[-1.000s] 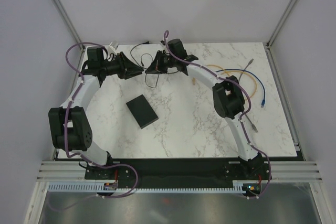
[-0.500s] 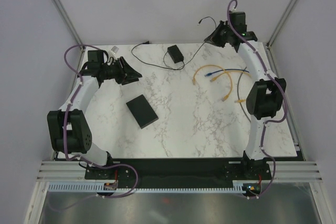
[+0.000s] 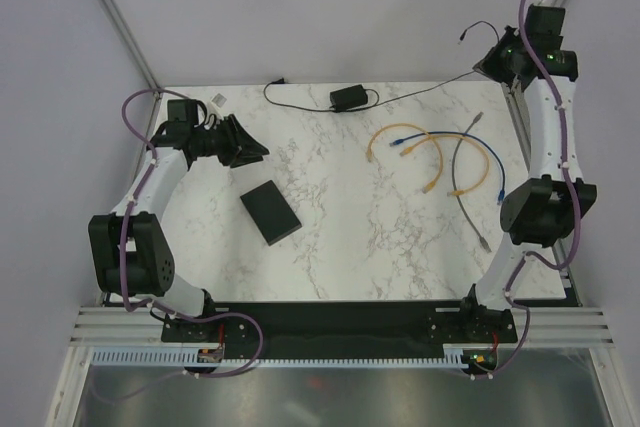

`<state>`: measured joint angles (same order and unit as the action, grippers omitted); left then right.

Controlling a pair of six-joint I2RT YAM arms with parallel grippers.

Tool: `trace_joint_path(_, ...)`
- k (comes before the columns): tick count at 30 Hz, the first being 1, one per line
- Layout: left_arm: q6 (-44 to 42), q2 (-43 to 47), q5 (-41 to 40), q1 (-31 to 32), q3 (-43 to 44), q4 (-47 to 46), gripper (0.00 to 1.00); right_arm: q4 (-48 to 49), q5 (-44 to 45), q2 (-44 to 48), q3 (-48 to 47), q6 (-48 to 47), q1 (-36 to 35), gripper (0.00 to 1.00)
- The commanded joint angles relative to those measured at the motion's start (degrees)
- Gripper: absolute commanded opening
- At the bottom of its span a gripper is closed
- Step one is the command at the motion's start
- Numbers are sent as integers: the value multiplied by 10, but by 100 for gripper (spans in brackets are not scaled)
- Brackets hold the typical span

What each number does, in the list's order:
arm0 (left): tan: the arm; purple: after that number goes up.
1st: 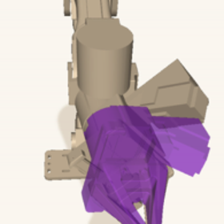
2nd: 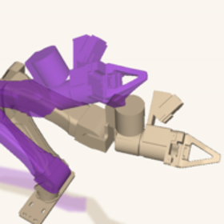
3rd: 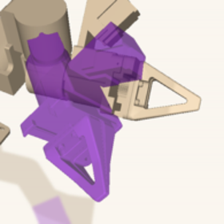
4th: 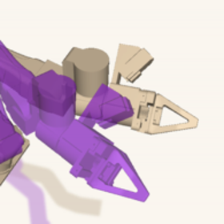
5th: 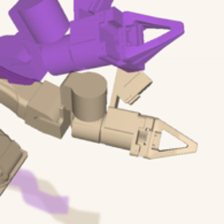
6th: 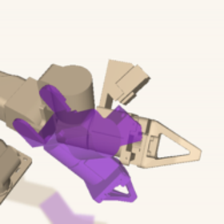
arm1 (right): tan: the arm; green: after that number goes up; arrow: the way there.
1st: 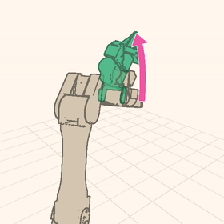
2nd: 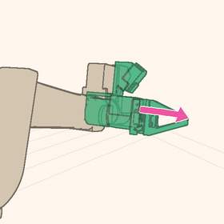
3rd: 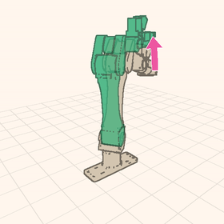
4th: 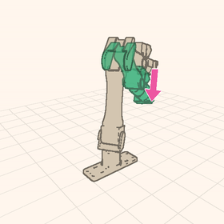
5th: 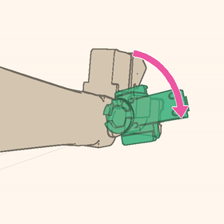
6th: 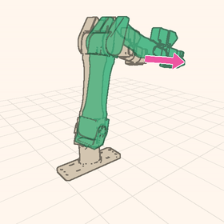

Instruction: Pull the plug from the switch port

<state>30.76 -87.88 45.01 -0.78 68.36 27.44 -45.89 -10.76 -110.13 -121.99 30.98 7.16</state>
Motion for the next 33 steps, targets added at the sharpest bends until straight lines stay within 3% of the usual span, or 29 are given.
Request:
trace_joint_path(1,-24,-4,-5,0,12,7,41,-57,64,42,-46,-51,33,0)
trace_joint_path(8,-27,-18,-11,1,14,14,41,-110,162,77,-46,-98,70,0)
trace_joint_path(16,-32,-33,-24,0,22,20,40,-114,184,67,-58,-112,51,0)
trace_joint_path(18,-34,-34,-26,-1,24,23,41,-94,146,63,-47,-110,38,1)
trace_joint_path(21,-34,-35,-32,-2,27,24,41,-87,82,30,-47,-100,5,11)
trace_joint_path(26,-23,-58,-33,-2,57,23,40,-62,57,-6,8,-60,-41,13)
trace_joint_path(29,-19,-61,-38,-2,67,24,41,-54,46,-21,33,-46,-41,27)
trace_joint_path(30,-18,-59,-41,-3,66,23,40,-54,42,-27,32,-46,-41,43)
trace_joint_path(32,-19,-55,-44,-3,62,23,41,-46,28,-39,30,-44,-45,57)
trace_joint_path(33,-21,-53,-48,-2,58,22,41,-37,16,-43,29,-44,-48,71)
